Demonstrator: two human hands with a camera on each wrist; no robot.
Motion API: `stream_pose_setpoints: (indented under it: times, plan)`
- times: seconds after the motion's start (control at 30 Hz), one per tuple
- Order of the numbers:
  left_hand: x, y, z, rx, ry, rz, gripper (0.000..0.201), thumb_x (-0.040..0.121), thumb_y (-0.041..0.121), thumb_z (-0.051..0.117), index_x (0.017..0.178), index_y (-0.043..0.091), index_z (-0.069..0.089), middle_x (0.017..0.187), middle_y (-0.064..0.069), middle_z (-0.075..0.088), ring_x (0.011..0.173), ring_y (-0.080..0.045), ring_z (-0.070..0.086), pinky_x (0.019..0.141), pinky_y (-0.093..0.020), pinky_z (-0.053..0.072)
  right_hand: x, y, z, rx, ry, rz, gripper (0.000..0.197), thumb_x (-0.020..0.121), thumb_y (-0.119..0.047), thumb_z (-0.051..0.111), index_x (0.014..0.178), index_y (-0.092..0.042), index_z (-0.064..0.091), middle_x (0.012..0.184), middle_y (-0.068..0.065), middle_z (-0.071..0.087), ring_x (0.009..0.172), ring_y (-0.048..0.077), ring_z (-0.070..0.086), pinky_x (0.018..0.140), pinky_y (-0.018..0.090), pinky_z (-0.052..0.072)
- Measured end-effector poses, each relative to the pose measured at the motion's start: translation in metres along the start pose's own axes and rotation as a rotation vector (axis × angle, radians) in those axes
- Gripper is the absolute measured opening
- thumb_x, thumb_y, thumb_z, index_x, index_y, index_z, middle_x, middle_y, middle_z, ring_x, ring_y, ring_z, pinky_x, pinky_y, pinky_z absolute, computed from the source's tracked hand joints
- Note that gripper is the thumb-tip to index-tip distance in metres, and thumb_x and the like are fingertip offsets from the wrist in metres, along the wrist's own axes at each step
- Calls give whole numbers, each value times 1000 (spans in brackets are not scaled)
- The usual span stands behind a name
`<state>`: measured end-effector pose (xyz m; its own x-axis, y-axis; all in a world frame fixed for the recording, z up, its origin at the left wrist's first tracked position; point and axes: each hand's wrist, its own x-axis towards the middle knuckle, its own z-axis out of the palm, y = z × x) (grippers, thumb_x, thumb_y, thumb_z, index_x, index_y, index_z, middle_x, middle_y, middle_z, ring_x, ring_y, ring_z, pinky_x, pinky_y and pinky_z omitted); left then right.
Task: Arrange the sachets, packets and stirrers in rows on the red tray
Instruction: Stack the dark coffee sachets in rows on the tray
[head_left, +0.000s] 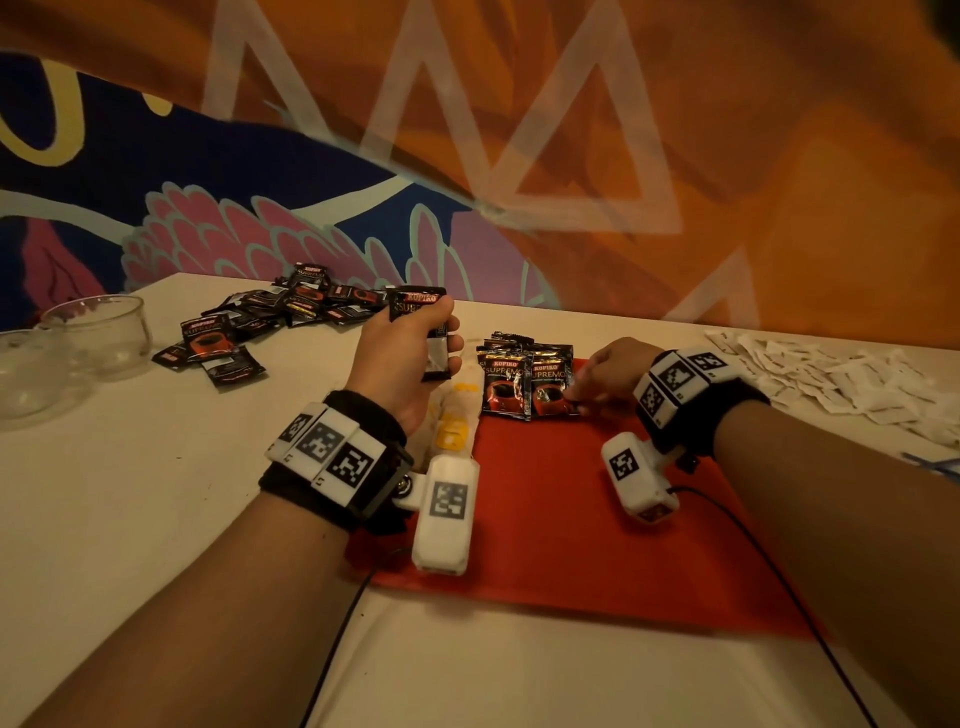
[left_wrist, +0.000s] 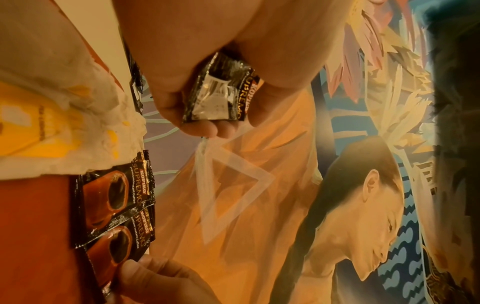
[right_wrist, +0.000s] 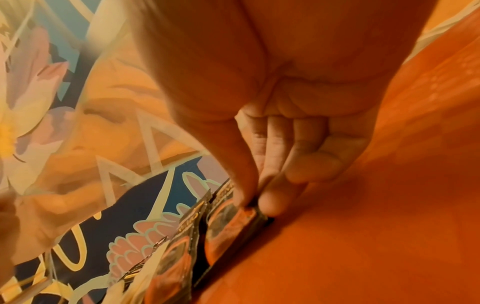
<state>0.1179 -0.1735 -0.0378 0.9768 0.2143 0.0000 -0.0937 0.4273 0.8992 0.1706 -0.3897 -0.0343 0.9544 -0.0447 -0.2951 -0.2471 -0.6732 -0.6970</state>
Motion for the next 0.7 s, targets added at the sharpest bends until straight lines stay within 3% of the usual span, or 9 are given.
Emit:
stream_pose_setpoints:
  times: [0.1, 0.3, 0.4, 0.53, 0.6, 0.7]
  plan:
    - [-1, 0, 0, -13, -9, -8, 37, 96, 17, 63, 129, 0, 58, 79, -3, 62, 60, -12, 60, 51, -24, 48, 2, 3, 0, 18, -8, 11, 10, 82, -11, 78, 86, -6, 71, 78, 9, 73, 80, 20, 65, 77, 35, 53]
    - [-2, -1, 2, -39, -18, -23, 35, 101, 20, 53, 131, 1, 54, 80, -5, 62, 60, -14, 62, 53, -26, 50, -1, 6, -4, 16, -18, 25, 22, 81, -15, 79, 98, -1, 71, 87, 13, 75, 77, 19, 64, 68, 30, 52]
    - [-2, -1, 2, 0, 10, 14, 21, 101, 17, 53, 119, 7, 58, 87, -9, 62, 66, -17, 64, 56, -28, 54, -2, 5, -6, 9, 5, 6, 29, 82, -18, 78, 103, 2, 70, 91, 15, 72, 77, 20, 59, 64, 29, 49]
    - [-2, -1, 1, 67, 40, 63, 15, 100, 17, 58, 112, 12, 65, 89, -6, 68, 74, -17, 67, 61, -32, 57, -3, -3, -5, -75, 121, -150, 23, 81, -30, 80, 91, -10, 71, 91, 10, 76, 75, 15, 64, 74, 33, 52]
    - [-4, 0, 2, 75, 35, 85, 11, 98, 16, 60, 107, 14, 68, 82, 1, 72, 72, -13, 70, 64, -33, 60, -11, -11, -1, -28, 126, -266, 19, 83, -32, 78, 86, -16, 68, 86, 4, 73, 76, 15, 66, 69, 30, 53]
    - [-8, -1, 4, 82, 10, 114, 9, 96, 13, 64, 103, 14, 70, 85, -1, 75, 76, -15, 73, 64, -32, 60, -31, -26, 11, 79, 8, -448, 23, 81, -36, 78, 89, -16, 68, 85, 1, 71, 77, 13, 67, 62, 26, 51]
